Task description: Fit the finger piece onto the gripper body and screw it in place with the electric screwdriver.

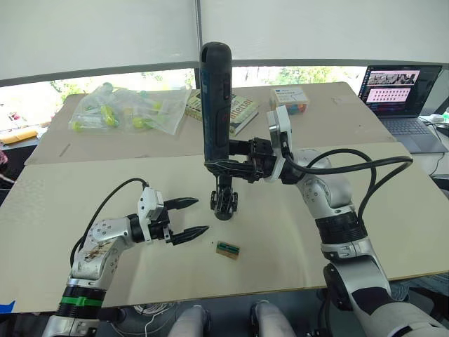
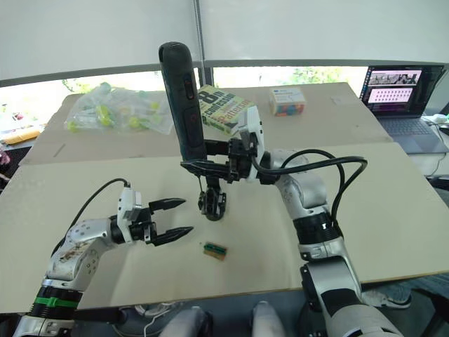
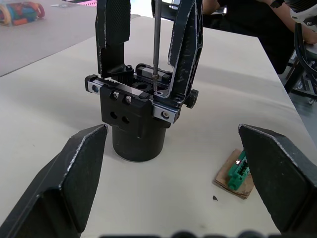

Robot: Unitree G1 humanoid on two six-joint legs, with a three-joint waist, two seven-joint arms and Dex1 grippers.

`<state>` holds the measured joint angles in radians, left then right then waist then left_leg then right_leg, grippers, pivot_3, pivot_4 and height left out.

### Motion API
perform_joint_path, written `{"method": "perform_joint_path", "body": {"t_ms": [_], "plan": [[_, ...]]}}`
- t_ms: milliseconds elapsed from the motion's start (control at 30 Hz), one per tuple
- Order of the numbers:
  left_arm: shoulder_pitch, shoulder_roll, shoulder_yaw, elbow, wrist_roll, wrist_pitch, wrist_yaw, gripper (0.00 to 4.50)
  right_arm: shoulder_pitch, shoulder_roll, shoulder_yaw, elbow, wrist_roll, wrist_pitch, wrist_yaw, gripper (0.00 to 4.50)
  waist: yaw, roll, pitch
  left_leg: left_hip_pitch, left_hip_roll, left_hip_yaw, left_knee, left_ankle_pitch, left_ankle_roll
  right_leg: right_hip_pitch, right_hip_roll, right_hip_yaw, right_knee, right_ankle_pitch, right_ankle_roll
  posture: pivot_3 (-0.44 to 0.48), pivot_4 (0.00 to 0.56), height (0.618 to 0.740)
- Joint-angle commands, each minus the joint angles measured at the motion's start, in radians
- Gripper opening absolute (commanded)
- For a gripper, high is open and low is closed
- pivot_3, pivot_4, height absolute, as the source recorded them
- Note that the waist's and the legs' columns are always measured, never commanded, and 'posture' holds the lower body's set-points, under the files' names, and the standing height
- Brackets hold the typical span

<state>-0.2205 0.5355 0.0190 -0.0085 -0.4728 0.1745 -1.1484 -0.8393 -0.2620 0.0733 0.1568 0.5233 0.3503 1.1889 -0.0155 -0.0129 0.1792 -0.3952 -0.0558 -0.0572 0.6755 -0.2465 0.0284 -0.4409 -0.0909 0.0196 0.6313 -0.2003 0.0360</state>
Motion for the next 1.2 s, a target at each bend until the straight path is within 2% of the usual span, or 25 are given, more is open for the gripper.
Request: {"method": "perform_joint_path", "body": {"t_ms": [33,867,1200], "plan": [[0.006,-0.003,0.002,-0.016,0.0,-0.024,-0.002,4.5,-0.012,0.0,-0.015,-0.032,0.014,-0.028,0.007,1.96,0.0,0.0,0.0,0.0,0.0,0.0,0.0,0.0,0.0,0.0,0.0,0.0,0.0,0.0,0.0,0.0,0.15,0.74],[0.011,-0.015,-0.011,-0.024,0.004,-0.02,0.006,4.5,0.008,-0.007,-0.009,-0.033,0.0,-0.028,0.01,1.96,0.0,0.0,0.0,0.0,0.0,0.0,0.0,0.0,0.0,0.0,0.0,0.0,0.0,0.0,0.0,0.0,0.15,0.74],[-0.042,-0.037,-0.062,0.057,0.102,-0.027,0.067,4.5,0.009,-0.003,0.003,-0.03,-0.016,-0.04,0.019,1.96,0.001,0.0,0.0,0.0,0.0,0.0,0.0,0.0,0.0,0.0,0.0,0.0,0.0,0.0,0.0,0.0,0.15,0.74]]}}
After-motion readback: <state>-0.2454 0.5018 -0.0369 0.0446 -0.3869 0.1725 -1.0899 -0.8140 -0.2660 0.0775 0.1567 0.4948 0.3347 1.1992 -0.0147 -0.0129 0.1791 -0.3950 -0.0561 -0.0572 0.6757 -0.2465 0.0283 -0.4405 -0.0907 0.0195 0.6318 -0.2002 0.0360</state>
